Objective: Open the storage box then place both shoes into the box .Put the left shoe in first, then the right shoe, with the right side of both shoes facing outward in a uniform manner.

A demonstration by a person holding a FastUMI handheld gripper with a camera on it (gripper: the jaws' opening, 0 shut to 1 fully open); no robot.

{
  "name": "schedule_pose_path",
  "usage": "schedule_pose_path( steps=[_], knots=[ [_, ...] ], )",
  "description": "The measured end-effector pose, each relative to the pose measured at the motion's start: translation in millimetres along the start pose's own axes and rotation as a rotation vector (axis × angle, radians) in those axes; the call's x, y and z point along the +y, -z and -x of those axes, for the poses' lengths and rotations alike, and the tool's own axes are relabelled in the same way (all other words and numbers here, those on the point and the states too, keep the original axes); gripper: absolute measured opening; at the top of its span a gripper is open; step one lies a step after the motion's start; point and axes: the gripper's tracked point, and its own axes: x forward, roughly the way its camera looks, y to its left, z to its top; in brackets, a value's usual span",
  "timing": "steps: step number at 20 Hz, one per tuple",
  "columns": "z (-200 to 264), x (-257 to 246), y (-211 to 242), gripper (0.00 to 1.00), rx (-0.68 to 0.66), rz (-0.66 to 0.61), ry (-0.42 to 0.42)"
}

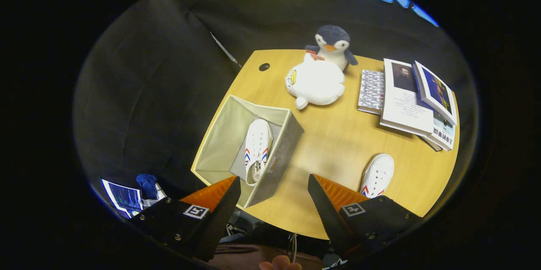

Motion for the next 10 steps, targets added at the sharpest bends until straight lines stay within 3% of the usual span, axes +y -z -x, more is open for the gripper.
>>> schedule_pose_path(
  steps=[5,10],
  knots=[
    [4.0,-57.8,22.3,0.98,0.018,-0.106,0.008],
    [-2.2,-124.2,61.9,0.98,0.064,-0.214,0.088]
  ],
)
